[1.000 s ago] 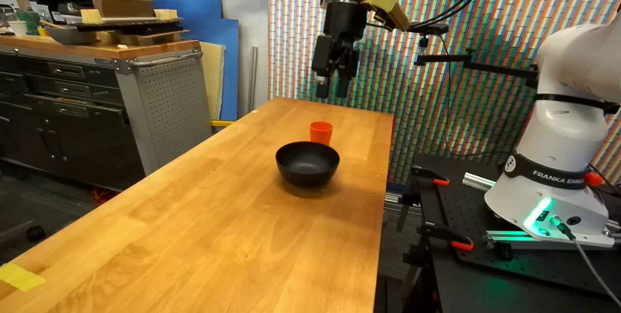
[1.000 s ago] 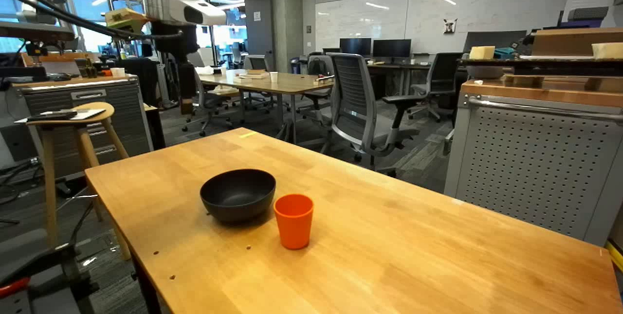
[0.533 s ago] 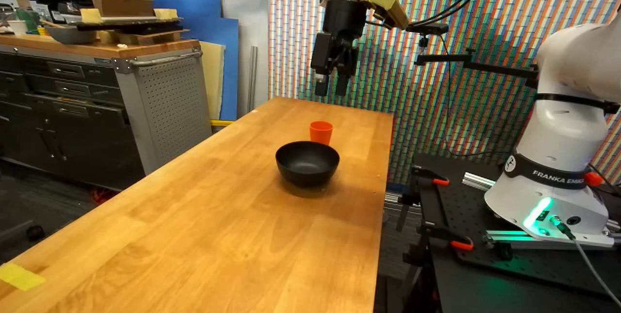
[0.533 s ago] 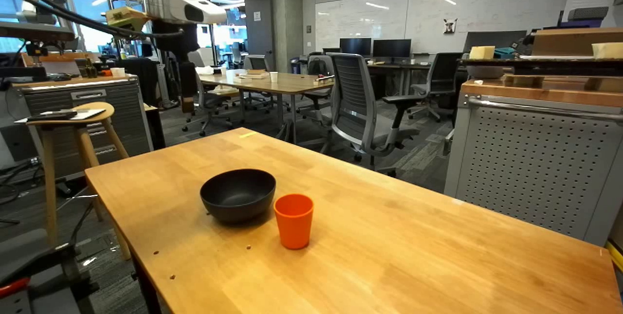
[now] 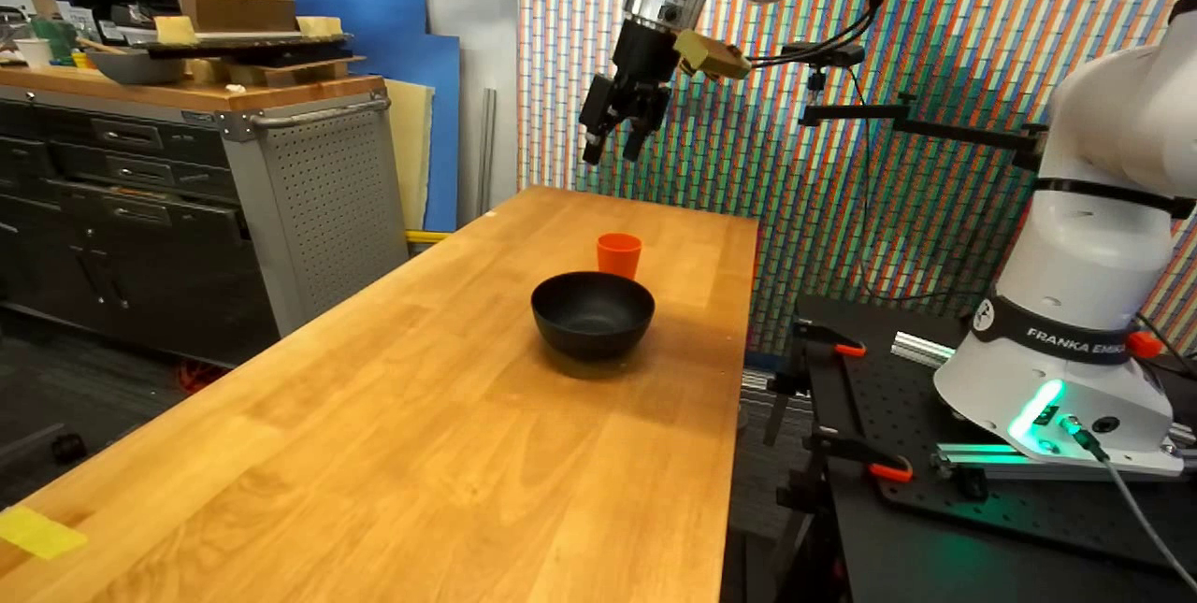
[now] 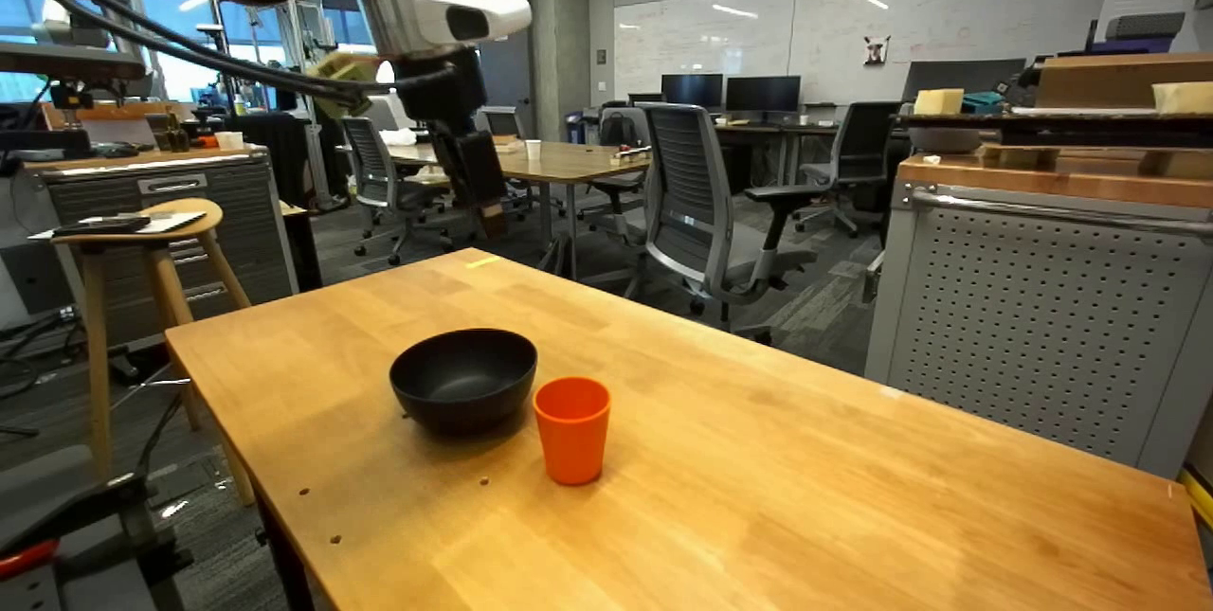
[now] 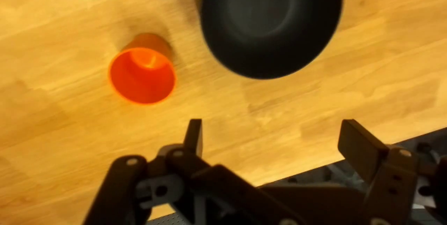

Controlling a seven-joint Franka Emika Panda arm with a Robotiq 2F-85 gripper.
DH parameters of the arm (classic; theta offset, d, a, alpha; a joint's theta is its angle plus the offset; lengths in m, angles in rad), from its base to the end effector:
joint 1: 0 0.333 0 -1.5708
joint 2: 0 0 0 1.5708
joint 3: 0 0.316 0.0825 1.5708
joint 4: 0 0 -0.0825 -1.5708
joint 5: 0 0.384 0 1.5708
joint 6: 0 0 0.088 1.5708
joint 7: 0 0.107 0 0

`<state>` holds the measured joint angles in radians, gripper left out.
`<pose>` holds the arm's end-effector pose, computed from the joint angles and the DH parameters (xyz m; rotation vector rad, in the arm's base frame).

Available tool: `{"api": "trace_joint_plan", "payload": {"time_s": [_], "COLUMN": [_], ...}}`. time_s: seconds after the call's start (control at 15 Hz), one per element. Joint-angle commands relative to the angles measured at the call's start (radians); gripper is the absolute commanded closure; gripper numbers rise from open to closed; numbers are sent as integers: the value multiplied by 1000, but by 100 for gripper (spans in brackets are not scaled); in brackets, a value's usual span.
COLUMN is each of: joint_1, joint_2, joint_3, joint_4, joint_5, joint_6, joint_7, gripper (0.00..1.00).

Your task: Put the cup in the bowl

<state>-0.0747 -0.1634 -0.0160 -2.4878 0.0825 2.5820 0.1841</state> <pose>0.4767 -0.0448 0.3745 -3.0060 0.5147 -0.3903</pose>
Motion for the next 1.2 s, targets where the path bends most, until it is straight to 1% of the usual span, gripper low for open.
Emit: {"api": "trace_joint_plan", "payload": {"time_s": [0.0, 0.07, 0.2, 0.27, 0.4, 0.53, 0.8, 0.93, 1.07, 1.13], "joint_1": [-84, -105, -129, -129, -108, -84, -40, -20, -11, -9], "joint_2": [96, 126, 176, 192, 219, 230, 237, 240, 257, 273], "joint_3": [-34, -48, -77, -94, -121, -121, -93, -84, -90, -101], "joint_4": [-14, -21, -26, -27, -25, -28, -32, -27, -25, -22], "joint_5": [-183, -245, -371, -422, -462, -424, -276, -222, -203, -224], "joint_6": [160, 197, 230, 223, 214, 201, 184, 184, 215, 240], "joint_7": [73, 101, 178, 215, 257, 254, 219, 211, 211, 223], "gripper": [0, 0, 0, 0, 0, 0, 0, 0, 0, 0]}}
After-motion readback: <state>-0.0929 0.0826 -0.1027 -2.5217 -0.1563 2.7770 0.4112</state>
